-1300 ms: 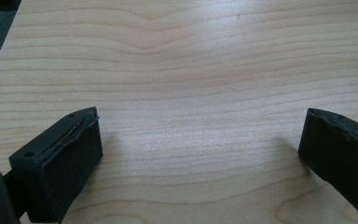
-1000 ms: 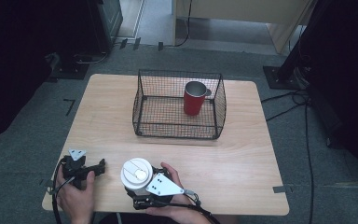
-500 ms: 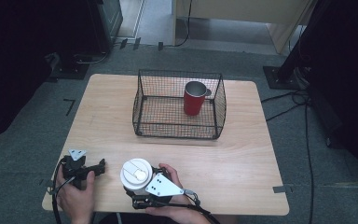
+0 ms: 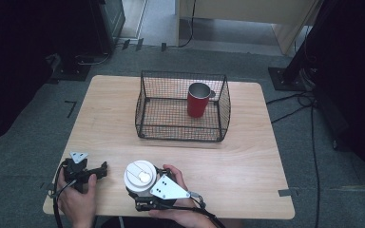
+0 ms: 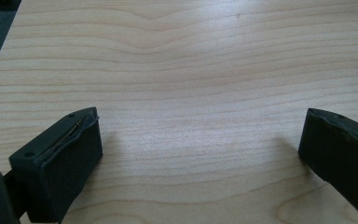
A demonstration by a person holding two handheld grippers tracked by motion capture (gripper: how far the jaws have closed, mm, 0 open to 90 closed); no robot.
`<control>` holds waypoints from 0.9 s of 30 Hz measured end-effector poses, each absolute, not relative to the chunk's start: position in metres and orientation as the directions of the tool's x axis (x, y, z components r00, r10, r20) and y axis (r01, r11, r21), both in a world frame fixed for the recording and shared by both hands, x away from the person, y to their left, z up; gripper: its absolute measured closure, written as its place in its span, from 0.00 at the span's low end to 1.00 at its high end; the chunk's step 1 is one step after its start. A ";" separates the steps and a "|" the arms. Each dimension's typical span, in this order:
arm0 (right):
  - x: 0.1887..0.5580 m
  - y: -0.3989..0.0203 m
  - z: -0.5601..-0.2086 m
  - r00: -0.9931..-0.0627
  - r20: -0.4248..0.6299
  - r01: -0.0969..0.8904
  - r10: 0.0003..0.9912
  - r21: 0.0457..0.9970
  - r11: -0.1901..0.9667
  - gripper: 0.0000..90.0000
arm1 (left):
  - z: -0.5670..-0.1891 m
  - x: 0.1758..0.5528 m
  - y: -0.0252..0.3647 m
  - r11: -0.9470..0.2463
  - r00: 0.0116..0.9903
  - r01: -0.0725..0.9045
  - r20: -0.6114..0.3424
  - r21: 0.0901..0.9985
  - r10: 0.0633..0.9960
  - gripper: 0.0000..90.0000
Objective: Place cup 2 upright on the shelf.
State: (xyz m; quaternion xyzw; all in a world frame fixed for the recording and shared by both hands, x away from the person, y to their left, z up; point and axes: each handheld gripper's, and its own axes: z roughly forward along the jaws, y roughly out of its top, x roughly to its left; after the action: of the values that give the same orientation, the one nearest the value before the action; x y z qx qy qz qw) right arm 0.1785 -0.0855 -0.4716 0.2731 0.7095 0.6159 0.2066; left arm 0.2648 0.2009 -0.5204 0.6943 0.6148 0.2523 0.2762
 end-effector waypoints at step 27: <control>0.192 -0.098 -0.451 -0.730 0.032 0.096 0.683 0.994 0.056 0.18 | -0.520 0.265 0.201 -0.092 0.117 0.714 0.011 0.694 0.993 0.00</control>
State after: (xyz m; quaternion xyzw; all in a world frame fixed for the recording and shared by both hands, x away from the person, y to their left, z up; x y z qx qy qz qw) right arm 0.1916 -0.0981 -0.4510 0.2830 0.6878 0.6261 0.2344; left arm 0.2654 0.2007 -0.5204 0.6944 0.6146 0.2523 0.2764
